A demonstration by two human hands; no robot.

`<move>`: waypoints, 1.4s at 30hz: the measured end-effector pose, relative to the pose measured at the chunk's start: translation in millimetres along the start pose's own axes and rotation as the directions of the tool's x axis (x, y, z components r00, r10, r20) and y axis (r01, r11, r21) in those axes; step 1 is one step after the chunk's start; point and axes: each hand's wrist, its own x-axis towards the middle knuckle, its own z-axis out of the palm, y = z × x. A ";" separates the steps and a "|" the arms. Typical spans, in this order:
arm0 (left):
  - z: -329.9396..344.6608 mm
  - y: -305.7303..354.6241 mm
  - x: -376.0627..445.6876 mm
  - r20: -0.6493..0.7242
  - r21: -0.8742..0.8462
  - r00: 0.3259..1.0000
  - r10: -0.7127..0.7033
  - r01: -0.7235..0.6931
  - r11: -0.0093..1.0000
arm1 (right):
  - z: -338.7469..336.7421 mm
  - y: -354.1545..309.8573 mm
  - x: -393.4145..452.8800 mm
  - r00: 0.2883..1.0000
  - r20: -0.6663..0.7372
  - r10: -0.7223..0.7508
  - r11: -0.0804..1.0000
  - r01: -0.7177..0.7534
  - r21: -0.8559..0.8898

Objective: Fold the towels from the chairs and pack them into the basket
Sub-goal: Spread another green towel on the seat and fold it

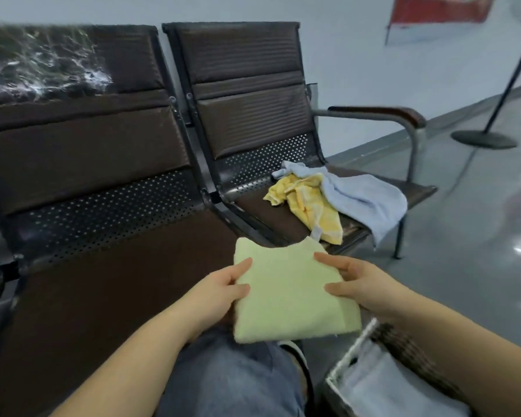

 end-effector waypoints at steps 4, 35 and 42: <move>89.7 24.8 26.6 0.235 0.087 0.971 0.046 -0.068 0.994 | -63.3 53.7 -70.9 0.964 -0.258 0.060 0.995 -0.038 0.090; 416.0 -70.3 40.7 0.809 0.569 0.510 -0.291 -0.557 0.605 | -75.5 270.9 -203.4 0.580 -0.593 0.558 0.781 -0.609 0.139; 415.7 -87.3 58.0 0.766 0.642 0.523 -0.374 -0.583 0.499 | -68.0 299.1 -192.5 0.452 -0.578 0.679 0.680 -0.684 0.264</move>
